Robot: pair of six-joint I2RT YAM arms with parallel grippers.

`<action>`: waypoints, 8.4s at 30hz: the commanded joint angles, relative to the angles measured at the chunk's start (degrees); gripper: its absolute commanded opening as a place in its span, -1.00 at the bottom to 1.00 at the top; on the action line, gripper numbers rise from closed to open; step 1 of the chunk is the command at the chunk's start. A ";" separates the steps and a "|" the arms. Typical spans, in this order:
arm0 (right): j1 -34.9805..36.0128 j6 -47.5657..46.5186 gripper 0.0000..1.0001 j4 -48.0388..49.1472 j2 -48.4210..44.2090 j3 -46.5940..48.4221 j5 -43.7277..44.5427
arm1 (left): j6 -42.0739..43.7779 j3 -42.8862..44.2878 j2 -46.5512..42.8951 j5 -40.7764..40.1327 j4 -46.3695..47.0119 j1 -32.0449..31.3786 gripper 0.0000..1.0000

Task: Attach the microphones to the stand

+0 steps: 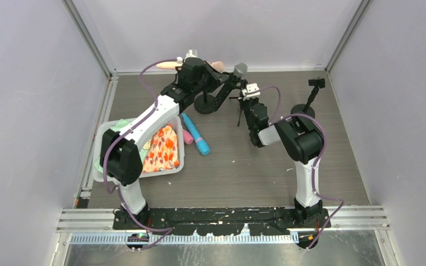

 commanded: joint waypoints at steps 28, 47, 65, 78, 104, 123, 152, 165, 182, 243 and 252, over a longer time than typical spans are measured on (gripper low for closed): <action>-1.44 8.76 0.19 5.60 -7.37 -7.13 -1.92 | 17.58 -2.62 -12.21 0.87 3.14 3.09 0.54; -12.30 32.42 0.40 -64.58 -54.59 -15.73 12.26 | 29.53 -32.88 -42.06 -12.80 -6.91 3.26 0.73; -31.21 21.34 0.60 -43.01 -32.81 -9.80 6.66 | 27.74 -40.64 -43.83 -10.32 -6.19 3.44 0.81; -33.13 14.49 0.17 -28.05 -15.89 -2.55 1.70 | 27.98 -41.68 -45.33 -11.83 -7.77 3.62 0.82; -6.46 13.18 -0.97 -31.55 -34.69 -18.36 1.74 | 25.79 -45.41 -43.19 -20.73 -8.11 -3.28 0.78; 18.39 12.92 -0.88 -30.58 -48.83 -32.17 20.98 | 10.14 -30.40 -19.92 -37.49 -19.46 -17.33 0.95; 19.57 30.74 0.37 -82.39 -89.88 -25.57 5.34 | -8.65 -12.19 10.22 -44.14 -37.17 -17.30 0.91; 19.52 27.27 0.38 -87.28 -90.61 -13.88 8.07 | -5.73 -16.94 12.54 -38.97 -27.20 -15.72 0.44; 19.58 19.48 0.42 -87.35 -87.18 -6.61 14.97 | -0.77 -33.14 -10.13 -40.08 -28.63 -27.54 -0.99; 34.61 -51.08 0.38 -86.12 -52.56 10.75 -27.64 | 57.31 -3.22 -34.22 27.14 -52.51 -10.18 -0.94; 35.32 -44.86 -0.40 -75.89 -52.89 5.74 -24.77 | 55.29 -5.23 -36.96 23.64 -45.03 -10.09 -0.29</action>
